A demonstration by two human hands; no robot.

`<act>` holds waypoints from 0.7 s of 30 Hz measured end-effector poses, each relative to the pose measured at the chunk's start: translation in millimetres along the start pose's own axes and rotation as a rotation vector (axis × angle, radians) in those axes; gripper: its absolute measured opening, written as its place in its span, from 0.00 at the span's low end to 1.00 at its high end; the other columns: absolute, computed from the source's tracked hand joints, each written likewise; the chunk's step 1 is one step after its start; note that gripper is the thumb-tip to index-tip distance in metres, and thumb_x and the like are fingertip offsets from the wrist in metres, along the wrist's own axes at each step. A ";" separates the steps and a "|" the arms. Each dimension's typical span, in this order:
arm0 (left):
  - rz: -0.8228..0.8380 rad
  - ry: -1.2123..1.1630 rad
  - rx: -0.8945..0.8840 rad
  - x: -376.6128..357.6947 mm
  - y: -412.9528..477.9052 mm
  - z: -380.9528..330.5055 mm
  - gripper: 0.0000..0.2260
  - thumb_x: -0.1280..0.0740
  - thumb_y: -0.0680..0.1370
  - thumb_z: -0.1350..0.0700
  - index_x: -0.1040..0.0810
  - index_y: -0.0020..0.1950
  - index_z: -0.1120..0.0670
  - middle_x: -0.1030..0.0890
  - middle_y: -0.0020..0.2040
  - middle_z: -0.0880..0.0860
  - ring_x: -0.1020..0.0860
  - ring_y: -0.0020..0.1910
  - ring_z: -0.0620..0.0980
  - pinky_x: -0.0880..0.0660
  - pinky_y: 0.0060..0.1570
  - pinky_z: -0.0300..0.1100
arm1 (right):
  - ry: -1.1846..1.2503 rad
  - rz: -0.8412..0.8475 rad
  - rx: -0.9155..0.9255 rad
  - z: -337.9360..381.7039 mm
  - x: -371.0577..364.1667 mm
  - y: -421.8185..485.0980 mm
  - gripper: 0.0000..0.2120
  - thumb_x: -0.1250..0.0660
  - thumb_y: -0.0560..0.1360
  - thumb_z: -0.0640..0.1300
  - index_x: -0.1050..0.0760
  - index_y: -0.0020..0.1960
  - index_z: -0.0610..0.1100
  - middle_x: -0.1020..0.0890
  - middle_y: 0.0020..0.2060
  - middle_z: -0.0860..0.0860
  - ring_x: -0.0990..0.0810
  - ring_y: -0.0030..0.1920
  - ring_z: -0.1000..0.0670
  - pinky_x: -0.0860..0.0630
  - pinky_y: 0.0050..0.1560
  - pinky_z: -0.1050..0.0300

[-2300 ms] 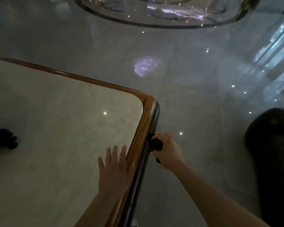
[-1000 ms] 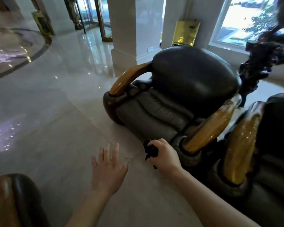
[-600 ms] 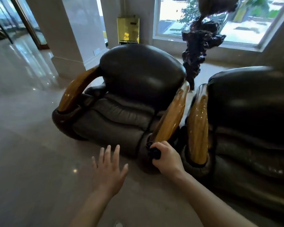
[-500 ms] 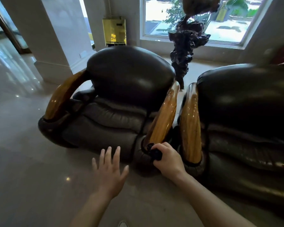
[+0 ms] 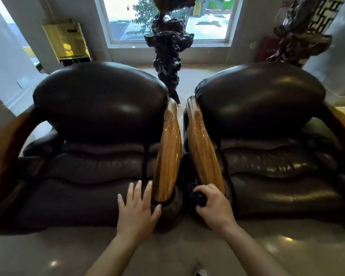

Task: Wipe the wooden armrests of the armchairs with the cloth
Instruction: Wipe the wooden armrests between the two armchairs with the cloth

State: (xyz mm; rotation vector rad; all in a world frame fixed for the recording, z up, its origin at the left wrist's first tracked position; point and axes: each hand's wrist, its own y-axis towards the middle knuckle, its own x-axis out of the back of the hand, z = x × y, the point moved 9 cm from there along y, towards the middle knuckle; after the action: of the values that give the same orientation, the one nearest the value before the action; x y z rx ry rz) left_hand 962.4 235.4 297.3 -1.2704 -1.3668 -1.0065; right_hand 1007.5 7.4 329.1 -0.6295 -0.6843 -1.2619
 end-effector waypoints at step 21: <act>0.117 0.032 -0.080 -137.5 320.8 -61.3 0.32 0.50 0.79 0.37 0.56 0.79 0.46 0.51 0.81 0.54 0.57 0.79 0.55 0.50 0.76 0.61 | 0.151 -0.055 -0.092 -163.5 -18.6 283.7 0.21 0.26 0.69 0.38 0.22 0.59 0.55 0.25 0.53 0.61 0.23 0.54 0.57 0.24 0.54 0.63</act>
State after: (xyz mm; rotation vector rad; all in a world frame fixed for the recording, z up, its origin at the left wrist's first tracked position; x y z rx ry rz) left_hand 1284.7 185.8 158.7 -1.3716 -1.2244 -1.0041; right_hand 1301.0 -49.0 194.3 -0.5871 -0.5235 -1.3834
